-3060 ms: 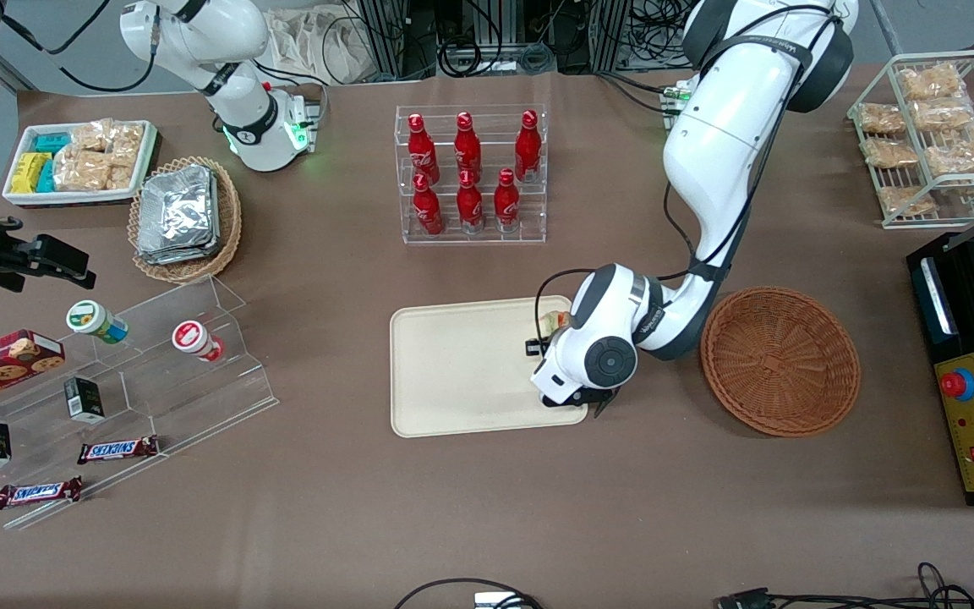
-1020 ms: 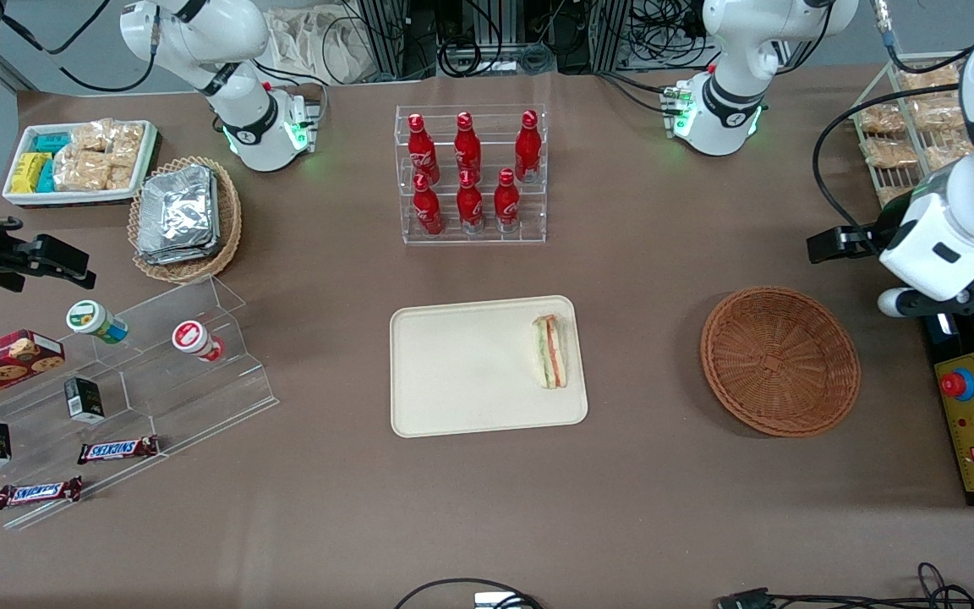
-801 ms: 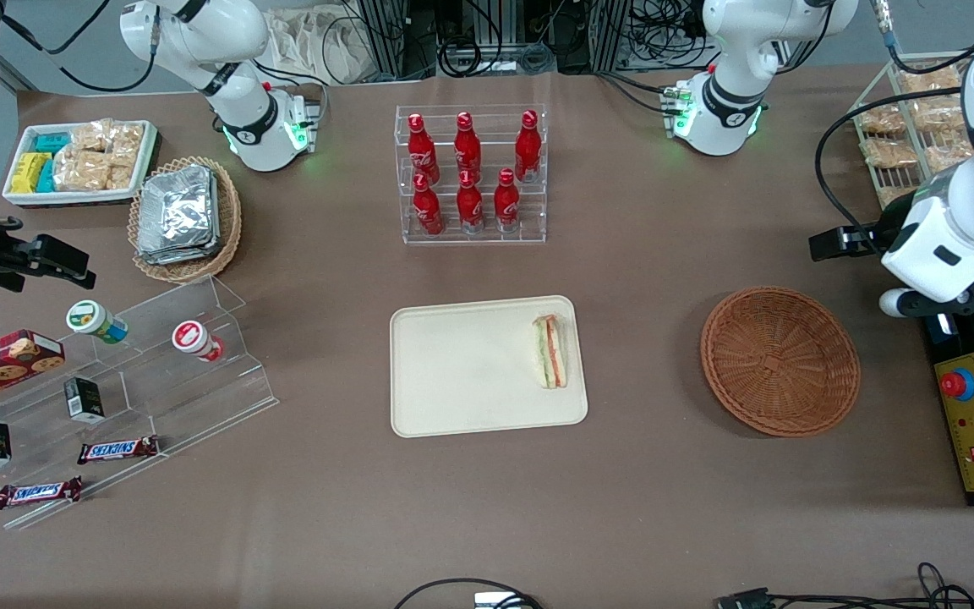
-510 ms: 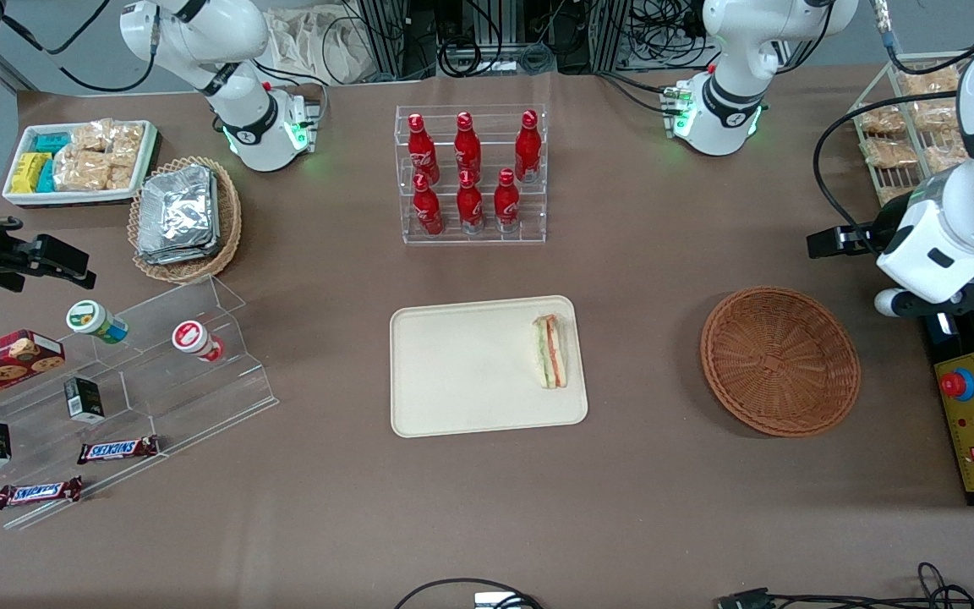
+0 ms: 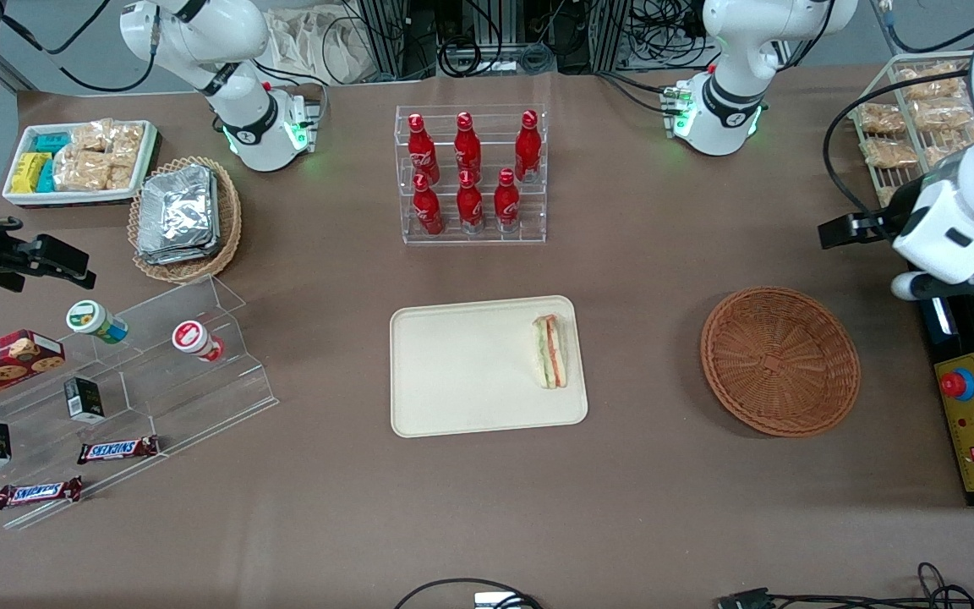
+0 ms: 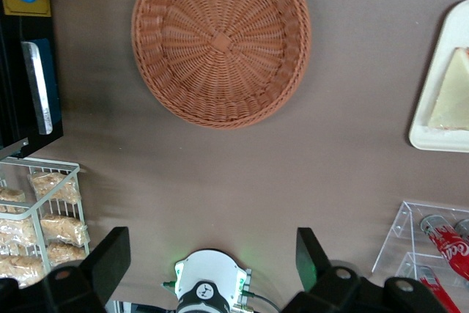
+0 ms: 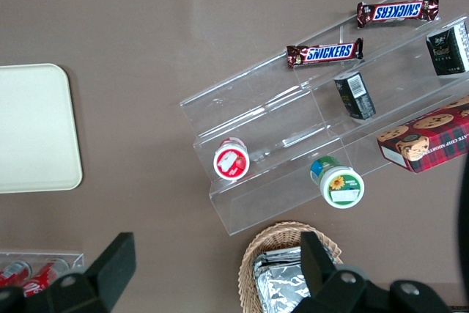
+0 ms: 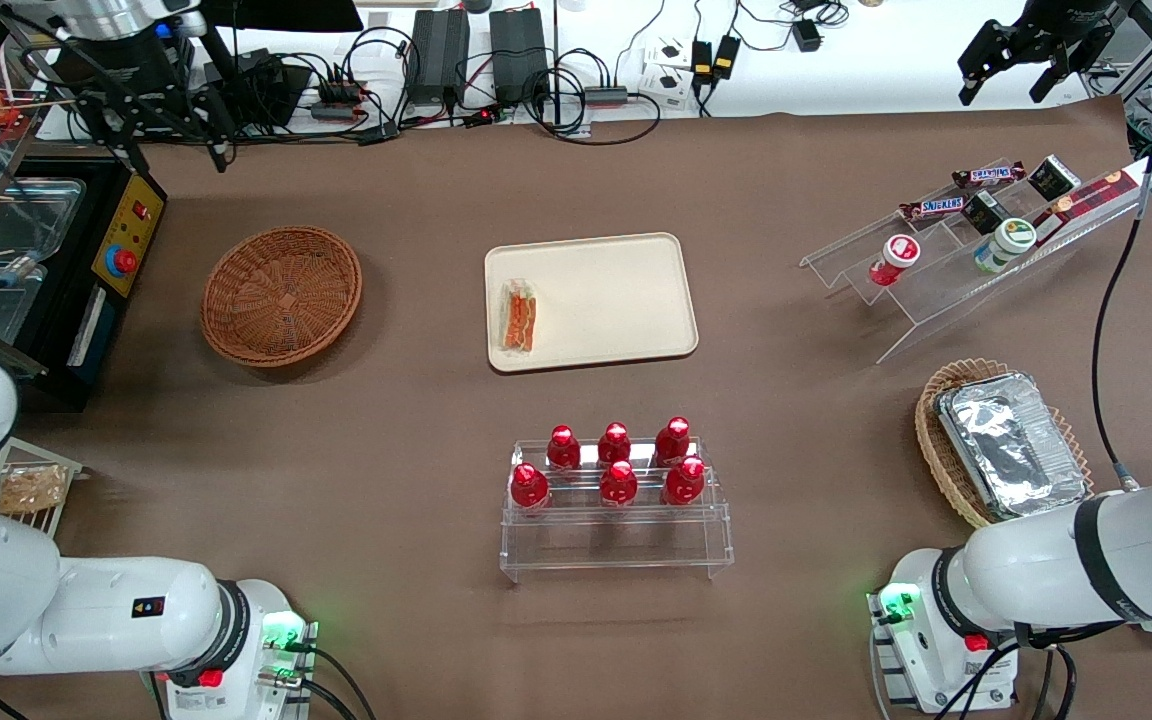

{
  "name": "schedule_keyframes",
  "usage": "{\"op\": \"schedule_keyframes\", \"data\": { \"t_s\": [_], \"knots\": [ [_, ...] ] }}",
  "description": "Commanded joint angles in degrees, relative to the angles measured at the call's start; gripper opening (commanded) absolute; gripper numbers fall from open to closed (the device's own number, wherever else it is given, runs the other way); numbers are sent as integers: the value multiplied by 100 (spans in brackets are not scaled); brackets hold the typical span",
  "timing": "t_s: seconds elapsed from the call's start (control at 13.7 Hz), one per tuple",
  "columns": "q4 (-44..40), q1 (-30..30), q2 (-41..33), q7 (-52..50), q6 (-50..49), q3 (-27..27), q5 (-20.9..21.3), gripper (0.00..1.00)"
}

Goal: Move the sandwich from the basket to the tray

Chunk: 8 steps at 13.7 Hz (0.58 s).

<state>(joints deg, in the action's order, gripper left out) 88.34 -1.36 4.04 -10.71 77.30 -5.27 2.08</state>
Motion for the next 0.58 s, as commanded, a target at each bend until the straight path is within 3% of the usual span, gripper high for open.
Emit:
{"op": "schedule_keyframes", "data": {
  "t_s": [0.0,0.15,0.51],
  "knots": [
    [518,-529,-421,428,346,-262,-23,100],
    [509,-769,-421,447,496,-500,-23,100],
    [535,-672,-430,456,821,-492,-6,100]
  ]
}}
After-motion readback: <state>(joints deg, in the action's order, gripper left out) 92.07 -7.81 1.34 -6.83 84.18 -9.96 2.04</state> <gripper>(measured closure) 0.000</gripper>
